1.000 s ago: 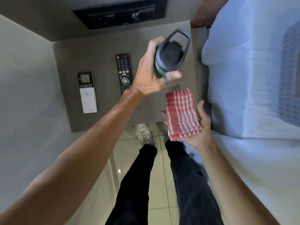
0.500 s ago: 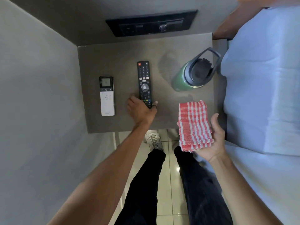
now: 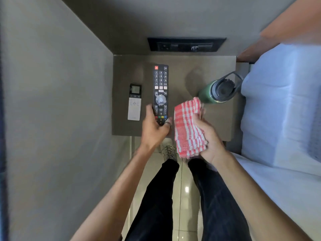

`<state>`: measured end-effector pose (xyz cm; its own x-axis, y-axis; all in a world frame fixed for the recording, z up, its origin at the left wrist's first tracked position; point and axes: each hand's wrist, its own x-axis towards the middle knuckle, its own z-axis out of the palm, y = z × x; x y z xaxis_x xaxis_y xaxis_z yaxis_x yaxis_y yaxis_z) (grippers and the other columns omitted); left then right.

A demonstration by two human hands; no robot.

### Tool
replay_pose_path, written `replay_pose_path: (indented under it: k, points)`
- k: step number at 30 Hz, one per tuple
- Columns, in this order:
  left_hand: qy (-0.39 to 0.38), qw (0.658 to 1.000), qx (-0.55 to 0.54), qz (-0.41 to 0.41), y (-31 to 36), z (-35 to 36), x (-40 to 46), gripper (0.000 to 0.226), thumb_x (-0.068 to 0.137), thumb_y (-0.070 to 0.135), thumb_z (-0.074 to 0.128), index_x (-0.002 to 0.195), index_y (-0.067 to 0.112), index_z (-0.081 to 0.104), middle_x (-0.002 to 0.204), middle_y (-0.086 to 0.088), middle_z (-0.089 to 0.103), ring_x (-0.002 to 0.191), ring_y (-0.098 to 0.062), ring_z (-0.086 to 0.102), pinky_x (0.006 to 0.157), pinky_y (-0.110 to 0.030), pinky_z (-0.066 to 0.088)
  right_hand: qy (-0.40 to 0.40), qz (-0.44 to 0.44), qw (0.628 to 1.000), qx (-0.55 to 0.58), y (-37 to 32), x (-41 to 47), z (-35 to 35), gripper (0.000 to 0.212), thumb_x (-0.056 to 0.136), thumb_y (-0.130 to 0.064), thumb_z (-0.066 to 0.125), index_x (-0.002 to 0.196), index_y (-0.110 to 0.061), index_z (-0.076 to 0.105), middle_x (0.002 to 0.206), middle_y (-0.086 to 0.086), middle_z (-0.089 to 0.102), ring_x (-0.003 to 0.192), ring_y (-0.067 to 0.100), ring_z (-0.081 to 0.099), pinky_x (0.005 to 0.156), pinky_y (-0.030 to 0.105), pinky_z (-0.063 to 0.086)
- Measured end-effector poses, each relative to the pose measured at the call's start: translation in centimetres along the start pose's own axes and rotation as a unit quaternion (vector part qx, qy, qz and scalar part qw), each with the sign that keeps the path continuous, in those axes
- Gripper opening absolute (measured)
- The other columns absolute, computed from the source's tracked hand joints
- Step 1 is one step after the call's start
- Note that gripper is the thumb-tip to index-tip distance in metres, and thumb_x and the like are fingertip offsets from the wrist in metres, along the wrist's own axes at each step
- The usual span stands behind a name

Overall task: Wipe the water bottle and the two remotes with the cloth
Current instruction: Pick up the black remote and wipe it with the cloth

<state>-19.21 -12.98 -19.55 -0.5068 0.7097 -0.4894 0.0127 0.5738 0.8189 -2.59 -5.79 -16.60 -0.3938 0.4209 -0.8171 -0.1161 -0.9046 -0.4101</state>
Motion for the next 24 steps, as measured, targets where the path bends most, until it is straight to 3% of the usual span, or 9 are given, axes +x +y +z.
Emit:
replay_pose_path:
  k: [3, 5, 7, 8, 11, 15, 18, 21, 24]
  points:
    - [-0.024, 0.997, -0.076, 0.015, 1.5, -1.3, -1.8, 0.049, 0.085, 0.008, 0.070, 0.129, 0.014, 0.050, 0.093, -0.013, 0.072, 0.059, -0.022, 0.064, 0.053, -0.033, 0.055, 0.079, -0.260, 0.944, -0.187, -1.0, 0.1, 4.3, 0.034, 0.100, -0.023, 0.068, 0.131, -0.010, 0.066, 0.125, 0.012, 0.075, 0.119, 0.034, 0.072, 0.106, 0.053, 0.057]
    - [-0.029, 0.996, -0.059, 0.056, 2.0, -1.6, -2.1, 0.057, 0.079, 0.007, 0.068, 0.134, 0.015, 0.053, 0.093, -0.013, 0.071, 0.062, -0.019, 0.062, 0.057, -0.029, 0.052, 0.071, -0.444, 0.798, -0.402, -1.3, 0.9, 6.2, 0.033, 0.096, -0.021, 0.068, 0.126, -0.006, 0.068, 0.122, 0.011, 0.066, 0.112, 0.034, 0.067, 0.097, 0.054, 0.057]
    - [-0.025, 0.994, -0.020, 0.104, 2.2, -1.6, -1.9, 0.055, 0.073, 0.010, 0.067, 0.127, 0.015, 0.058, 0.089, 0.002, 0.072, 0.067, -0.010, 0.063, 0.059, -0.024, 0.050, 0.052, -0.498, 0.671, -0.547, -1.4, 1.8, 7.7, 0.046, 0.092, -0.008, 0.067, 0.138, -0.011, 0.067, 0.133, 0.014, 0.059, 0.116, 0.034, 0.061, 0.102, 0.047, 0.056]
    - [-0.026, 0.994, -0.016, 0.101, 2.2, -1.6, -1.7, 0.053, 0.071, 0.009, 0.067, 0.123, 0.015, 0.059, 0.086, 0.002, 0.071, 0.066, -0.013, 0.063, 0.058, -0.028, 0.050, 0.049, -0.490, 0.656, -0.572, -1.4, 2.3, 8.2, 0.054, 0.089, 0.000, 0.065, 0.142, -0.013, 0.065, 0.138, 0.014, 0.057, 0.119, 0.032, 0.060, 0.103, 0.044, 0.056]
    - [-0.029, 0.996, -0.001, 0.087, 1.6, -1.9, -0.9, 0.045, 0.068, 0.004, 0.064, 0.112, 0.013, 0.061, 0.075, 0.000, 0.066, 0.060, -0.019, 0.061, 0.052, -0.037, 0.049, 0.017, -0.454, 0.688, -0.566, -0.7, 2.8, 7.9, 0.059, 0.084, 0.014, 0.061, 0.136, -0.014, 0.069, 0.130, 0.009, 0.058, 0.111, 0.022, 0.063, 0.087, 0.041, 0.061]
    - [-0.043, 0.990, -0.015, 0.134, 0.2, -3.3, 0.1, 0.045, 0.071, -0.007, 0.068, 0.110, 0.014, 0.063, 0.089, 0.005, 0.071, 0.078, -0.003, 0.070, 0.062, -0.025, 0.058, -0.109, -0.404, 0.677, -0.605, 1.4, 1.7, 5.4, 0.040, 0.092, 0.008, 0.062, 0.127, -0.010, 0.071, 0.120, 0.005, 0.061, 0.095, 0.028, 0.069, 0.076, 0.048, 0.064]
    - [-0.039, 0.996, -0.029, 0.078, -0.3, -3.3, -0.3, 0.055, 0.073, -0.004, 0.068, 0.124, 0.015, 0.059, 0.091, 0.011, 0.068, 0.072, -0.004, 0.065, 0.060, -0.021, 0.054, 0.009, -0.402, 0.665, -0.629, -0.1, 3.0, 3.5, 0.044, 0.086, 0.014, 0.059, 0.112, -0.017, 0.076, 0.109, 0.007, 0.061, 0.085, 0.031, 0.067, 0.071, 0.045, 0.060]
    - [-0.029, 0.997, -0.064, 0.040, -0.3, -2.6, -0.4, 0.051, 0.075, -0.008, 0.063, 0.120, 0.016, 0.058, 0.081, 0.010, 0.062, 0.061, -0.007, 0.053, 0.049, -0.019, 0.046, 0.137, -0.471, 0.667, -0.561, -1.9, 4.0, 3.7, 0.056, 0.084, 0.012, 0.053, 0.130, -0.013, 0.073, 0.110, 0.015, 0.058, 0.095, 0.013, 0.056, 0.086, 0.018, 0.052]
    - [-0.044, 0.998, -0.042, 0.026, -0.3, -2.5, -0.5, 0.052, 0.073, -0.003, 0.064, 0.123, 0.009, 0.058, 0.082, 0.002, 0.062, 0.059, -0.009, 0.053, 0.048, -0.019, 0.046, -0.024, -0.507, 0.637, -0.580, -1.5, 4.9, 5.7, 0.049, 0.092, 0.005, 0.048, 0.133, -0.010, 0.071, 0.117, 0.020, 0.058, 0.103, 0.005, 0.056, 0.094, 0.014, 0.053]
